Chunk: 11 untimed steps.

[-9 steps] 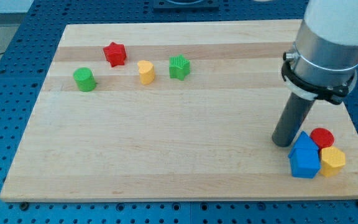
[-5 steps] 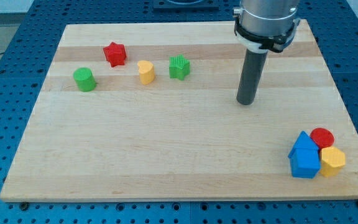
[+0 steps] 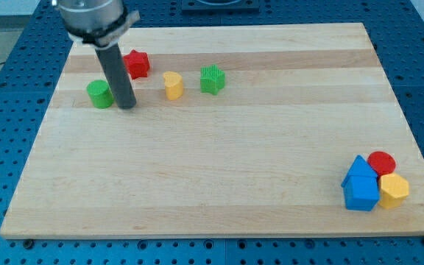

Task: Place the yellow heart towards the top left of the blue triangle

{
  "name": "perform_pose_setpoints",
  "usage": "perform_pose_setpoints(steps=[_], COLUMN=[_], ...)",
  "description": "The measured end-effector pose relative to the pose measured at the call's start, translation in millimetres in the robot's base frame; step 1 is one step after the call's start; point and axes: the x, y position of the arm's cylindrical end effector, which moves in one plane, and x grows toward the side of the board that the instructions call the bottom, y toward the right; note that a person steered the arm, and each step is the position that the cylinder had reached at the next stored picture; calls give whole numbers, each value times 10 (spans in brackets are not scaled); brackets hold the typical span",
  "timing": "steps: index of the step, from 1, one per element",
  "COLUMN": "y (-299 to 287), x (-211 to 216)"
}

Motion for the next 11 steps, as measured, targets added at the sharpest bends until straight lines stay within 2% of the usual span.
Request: perform_pose_setpoints(steps=[1,2,5,9,10,11], y=[115,261,578,2209,2283,2201], x=[-355,-456,-421,967,990,238])
